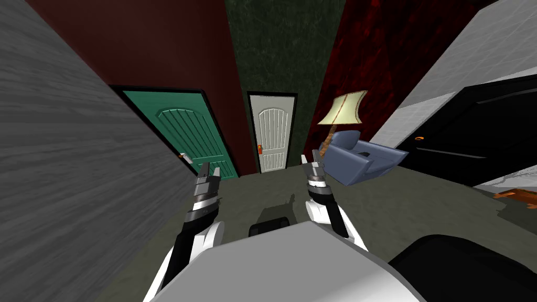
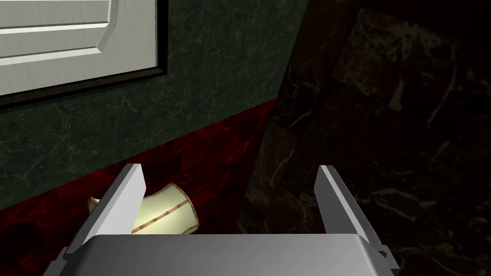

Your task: Pull the door open

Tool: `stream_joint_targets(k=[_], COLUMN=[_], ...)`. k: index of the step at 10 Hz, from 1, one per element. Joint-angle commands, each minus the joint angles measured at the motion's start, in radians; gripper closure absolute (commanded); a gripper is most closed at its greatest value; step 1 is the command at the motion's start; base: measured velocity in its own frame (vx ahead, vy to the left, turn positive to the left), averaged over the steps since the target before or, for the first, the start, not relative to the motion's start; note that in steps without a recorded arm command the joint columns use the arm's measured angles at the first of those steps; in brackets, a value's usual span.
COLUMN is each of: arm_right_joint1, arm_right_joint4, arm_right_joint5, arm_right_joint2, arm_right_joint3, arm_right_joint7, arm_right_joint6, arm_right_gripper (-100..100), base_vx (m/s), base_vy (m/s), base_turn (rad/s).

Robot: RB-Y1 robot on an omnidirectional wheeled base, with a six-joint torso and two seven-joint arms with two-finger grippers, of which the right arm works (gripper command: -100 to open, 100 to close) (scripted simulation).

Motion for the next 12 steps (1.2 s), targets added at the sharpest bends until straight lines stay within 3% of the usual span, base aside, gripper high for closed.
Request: stream_joint_targets(k=[1, 8, 12], arm_right_joint1=[-0.011, -0.066, -0.114], arm_right_joint4=[0.021, 0.127, 0.219], arm_right_joint5=[0.015, 0.087, 0.151], arm_right_joint2=[-0.010, -0.048, -0.071], arm_right_joint3=[0.009, 0.055, 0.095], arm_right_joint7=[0.013, 0.078, 0.136], arm_right_joint6=[-0.001, -0.005, -0.009], arm_right_gripper=[-100, -100, -100], base_vx=[0.081, 0.174, 0.134], base_vy=[0.003, 0.053, 0.066], base_turn=[-0.126, -0.119, -0.163])
